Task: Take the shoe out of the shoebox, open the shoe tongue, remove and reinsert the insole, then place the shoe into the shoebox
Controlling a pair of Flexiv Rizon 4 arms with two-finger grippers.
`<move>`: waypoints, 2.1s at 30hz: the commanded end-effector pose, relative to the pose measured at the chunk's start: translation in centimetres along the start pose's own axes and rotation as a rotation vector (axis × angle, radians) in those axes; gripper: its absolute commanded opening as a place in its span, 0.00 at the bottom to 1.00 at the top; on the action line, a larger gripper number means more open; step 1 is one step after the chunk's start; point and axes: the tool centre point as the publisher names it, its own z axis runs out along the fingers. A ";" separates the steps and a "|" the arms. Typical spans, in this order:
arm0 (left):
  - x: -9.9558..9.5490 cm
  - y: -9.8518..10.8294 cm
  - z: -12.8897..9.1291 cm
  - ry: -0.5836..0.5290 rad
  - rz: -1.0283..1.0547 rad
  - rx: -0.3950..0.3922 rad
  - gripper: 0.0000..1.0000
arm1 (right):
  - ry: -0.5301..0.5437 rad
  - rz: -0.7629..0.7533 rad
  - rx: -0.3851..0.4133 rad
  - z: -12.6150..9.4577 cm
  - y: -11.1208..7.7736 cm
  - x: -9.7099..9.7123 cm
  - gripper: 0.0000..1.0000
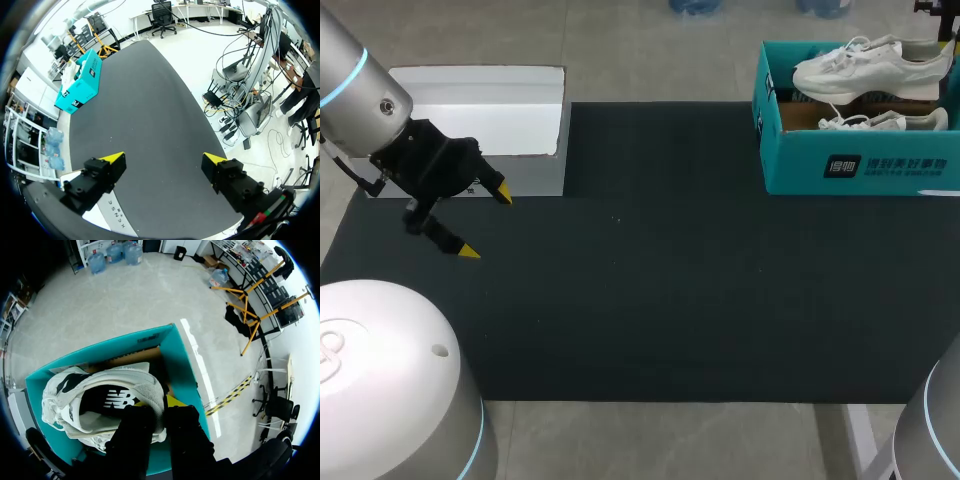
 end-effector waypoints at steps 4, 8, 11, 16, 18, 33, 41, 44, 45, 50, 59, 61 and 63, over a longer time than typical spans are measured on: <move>0.0 0.0 0.0 0.001 0.000 -0.002 1.00 | 0.004 0.008 0.012 1.7 0.2 0.8 0.00; 0.0 0.0 0.0 0.001 0.000 -0.002 1.00 | 0.003 0.007 0.010 2.5 0.0 1.2 0.00; 0.0 0.0 0.0 0.001 0.000 -0.002 1.00 | 0.006 0.010 0.010 3.2 -0.2 1.3 0.00; 0.0 0.0 0.0 0.001 0.000 -0.002 1.00 | 0.017 0.013 0.013 4.3 -0.5 1.3 0.00; 0.0 0.0 0.0 0.001 0.000 -0.002 1.00 | 0.017 0.013 0.014 4.6 -0.7 1.4 0.00; 0.0 0.0 0.0 0.001 0.000 -0.002 1.00 | 0.044 0.007 0.035 7.3 -1.5 1.5 0.00; 0.0 0.0 0.0 0.001 0.000 -0.002 1.00 | 0.052 0.006 0.043 8.0 -1.7 1.6 0.00; 0.0 0.0 0.0 0.001 0.000 -0.002 1.00 | 0.055 0.003 0.046 8.2 -1.7 1.7 0.00; 0.0 0.0 0.0 0.001 0.000 -0.002 1.00 | 0.057 0.003 0.046 8.3 -1.8 1.7 0.00; 0.0 0.0 0.0 0.001 0.000 -0.002 1.00 | 0.068 0.005 0.050 8.7 -1.9 1.6 0.00; 0.0 0.0 0.0 0.001 0.000 -0.002 1.00 | 0.067 0.000 0.055 9.1 -1.9 1.7 0.00; 0.0 0.0 0.0 0.001 0.000 -0.002 1.00 | 0.067 0.000 0.055 9.2 -1.9 1.7 0.00; 0.0 0.0 0.0 0.001 0.000 -0.002 1.00 | 0.066 -0.002 0.056 9.2 -1.9 1.7 0.11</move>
